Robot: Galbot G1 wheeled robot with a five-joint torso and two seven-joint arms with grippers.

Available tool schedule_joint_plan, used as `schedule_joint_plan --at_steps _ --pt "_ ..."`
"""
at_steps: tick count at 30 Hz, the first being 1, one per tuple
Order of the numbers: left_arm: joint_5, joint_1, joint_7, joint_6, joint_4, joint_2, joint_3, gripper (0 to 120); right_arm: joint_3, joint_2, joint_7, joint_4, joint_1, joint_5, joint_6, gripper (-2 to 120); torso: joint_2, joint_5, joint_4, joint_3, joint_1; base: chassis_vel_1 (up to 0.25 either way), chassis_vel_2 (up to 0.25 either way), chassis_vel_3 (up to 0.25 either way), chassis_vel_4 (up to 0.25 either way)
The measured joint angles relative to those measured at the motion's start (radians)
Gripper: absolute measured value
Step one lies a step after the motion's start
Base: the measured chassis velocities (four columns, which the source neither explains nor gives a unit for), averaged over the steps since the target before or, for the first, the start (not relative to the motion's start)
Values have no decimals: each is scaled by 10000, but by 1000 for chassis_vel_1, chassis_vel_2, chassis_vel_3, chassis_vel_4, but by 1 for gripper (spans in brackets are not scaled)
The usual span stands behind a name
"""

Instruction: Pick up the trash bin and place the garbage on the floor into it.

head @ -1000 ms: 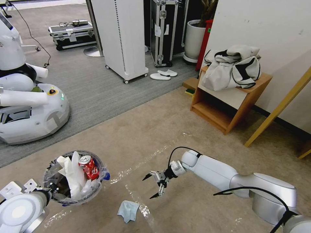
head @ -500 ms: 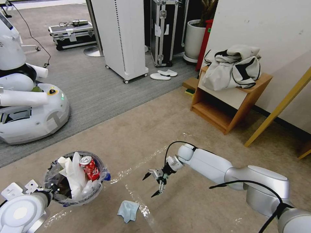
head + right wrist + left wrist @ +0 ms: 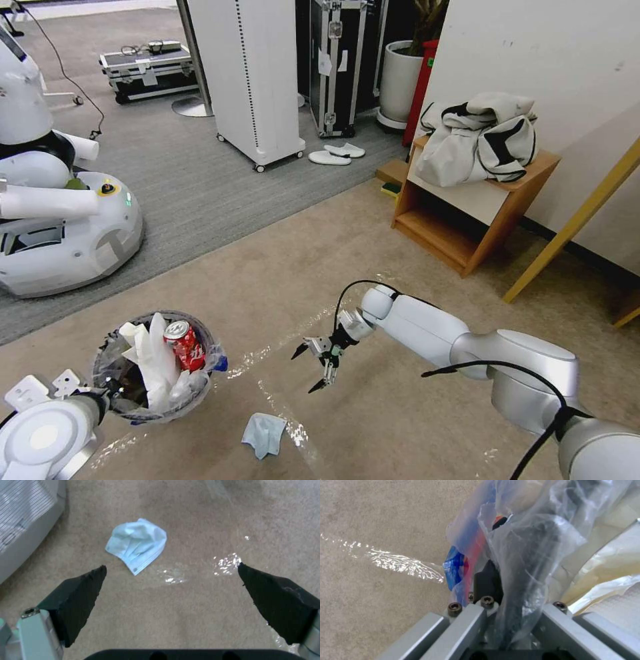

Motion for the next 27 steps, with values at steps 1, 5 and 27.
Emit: schedule_joint_plan --at_steps 1,5,27 --pt "-8 -7 0 0 0 7 -8 0 -2 58 0 -28 23 11 2 100 0 0 0 0 0 0 0 0 0" --pt "-24 -13 0 -4 -15 33 -45 0 -42 208 5 2 21 81 4 100 1 0 1 0 0 0 0 0 0" --pt "-72 24 -14 -18 -31 108 -122 0 -362 699 273 574 -599 136 -44 100 1 0 0 0 0 0 0 0 0"
